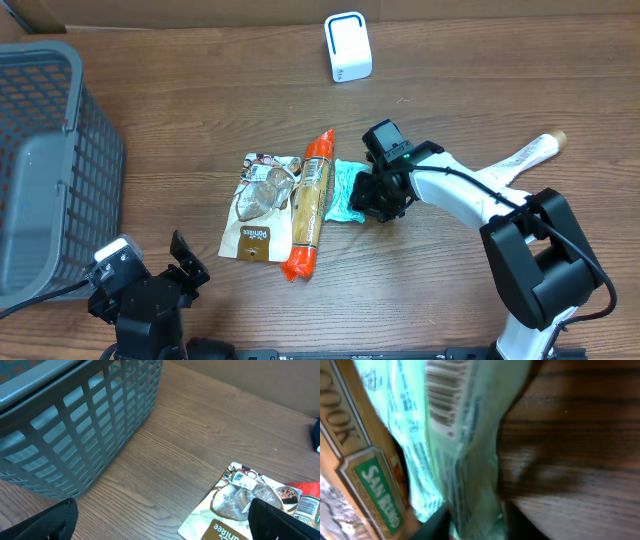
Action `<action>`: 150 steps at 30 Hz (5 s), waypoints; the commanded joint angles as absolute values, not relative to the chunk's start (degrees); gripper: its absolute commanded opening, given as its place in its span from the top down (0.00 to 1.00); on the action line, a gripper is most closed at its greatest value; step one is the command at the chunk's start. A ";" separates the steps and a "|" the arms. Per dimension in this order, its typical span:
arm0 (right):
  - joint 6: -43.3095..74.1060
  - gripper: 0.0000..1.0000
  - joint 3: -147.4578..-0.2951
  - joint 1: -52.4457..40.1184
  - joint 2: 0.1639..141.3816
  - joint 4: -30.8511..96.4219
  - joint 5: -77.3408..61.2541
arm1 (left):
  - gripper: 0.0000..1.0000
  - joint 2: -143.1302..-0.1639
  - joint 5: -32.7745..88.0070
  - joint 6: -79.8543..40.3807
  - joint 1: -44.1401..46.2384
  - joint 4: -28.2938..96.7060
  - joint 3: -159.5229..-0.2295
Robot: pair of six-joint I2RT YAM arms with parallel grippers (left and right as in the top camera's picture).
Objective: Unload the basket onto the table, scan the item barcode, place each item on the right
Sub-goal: 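Move the right gripper left and grasp the green wipes pack, then lift the green pack and pull it rightward with the right gripper, then carry the green pack up to the white scanner and hold it there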
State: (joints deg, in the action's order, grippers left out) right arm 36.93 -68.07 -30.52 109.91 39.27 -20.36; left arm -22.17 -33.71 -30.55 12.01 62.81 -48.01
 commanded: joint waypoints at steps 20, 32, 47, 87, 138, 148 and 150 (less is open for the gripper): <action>-16.32 0.56 -76.07 -16.69 109.82 48.14 -13.56 | 0.00 -22.02 -34.68 -31.33 12.25 62.83 -47.88; 32.49 0.49 -75.77 -10.90 109.78 52.62 -32.14 | 0.00 -22.02 -34.68 -31.33 12.25 62.83 -47.88; 46.78 0.42 -69.65 -18.41 109.80 48.07 -17.98 | 0.01 -22.02 -34.70 -31.33 12.25 62.83 -47.88; 1.45 0.24 -68.31 -10.59 114.98 26.57 -33.98 | 0.01 -22.02 -34.68 -31.33 12.25 62.85 -47.88; -6.31 0.96 -70.37 -2.28 74.52 52.29 -40.53 | 0.00 -22.02 -34.68 -31.33 12.25 62.83 -47.88; -6.31 0.96 -70.37 -2.28 71.37 53.54 -40.36 | 0.00 -22.02 -34.68 -31.33 12.25 62.85 -47.88; -6.31 0.96 -70.37 -2.28 71.44 53.52 -40.88 | 0.01 -22.02 -34.70 -31.33 12.25 62.83 -47.88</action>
State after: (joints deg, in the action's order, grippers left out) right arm -6.00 -69.63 -2.02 71.79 53.76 -40.21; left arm -22.17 -33.71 -30.55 12.01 62.83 -48.01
